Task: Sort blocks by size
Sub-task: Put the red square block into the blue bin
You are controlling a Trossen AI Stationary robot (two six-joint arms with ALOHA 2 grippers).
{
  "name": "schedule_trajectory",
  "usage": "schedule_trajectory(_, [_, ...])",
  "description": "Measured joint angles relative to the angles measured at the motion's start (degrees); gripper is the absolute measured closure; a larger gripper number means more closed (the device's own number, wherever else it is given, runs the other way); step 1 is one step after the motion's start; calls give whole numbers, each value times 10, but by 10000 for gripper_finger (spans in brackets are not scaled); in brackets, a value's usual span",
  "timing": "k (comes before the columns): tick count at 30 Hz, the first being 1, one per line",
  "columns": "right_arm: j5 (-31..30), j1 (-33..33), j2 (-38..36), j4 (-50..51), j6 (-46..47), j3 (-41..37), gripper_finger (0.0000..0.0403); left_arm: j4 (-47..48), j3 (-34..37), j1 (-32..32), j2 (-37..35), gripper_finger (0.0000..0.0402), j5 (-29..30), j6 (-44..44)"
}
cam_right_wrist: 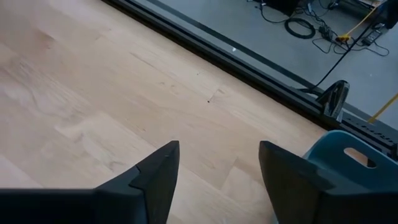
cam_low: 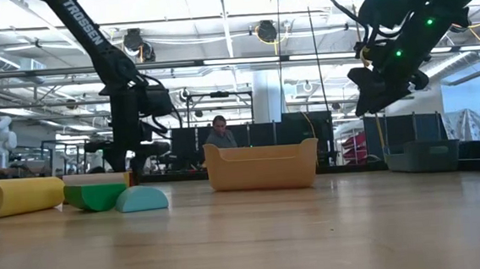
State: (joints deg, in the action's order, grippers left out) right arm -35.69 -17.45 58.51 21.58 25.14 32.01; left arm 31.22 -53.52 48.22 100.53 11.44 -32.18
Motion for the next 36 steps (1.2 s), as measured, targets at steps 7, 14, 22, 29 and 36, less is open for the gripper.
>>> schedule_trajectory(7, [1,18,0,-5,-6,0,227,-5,2,-11,-34,264,-53,14])
schedule_trajectory(14, [2,52,1,-38,-51,0,231,-115,-8,-41,-104,264,-172,26])
schedule_trajectory(22, [61,100,40,-208,-190,0,225,-263,-8,-118,-125,264,-276,-4])
schedule_trajectory(29, [107,116,101,-364,-288,0,225,-374,-8,-184,-125,264,-289,-34])
schedule_trajectory(36, [107,121,161,-502,-376,0,222,-452,-8,-232,-125,264,-300,-35])
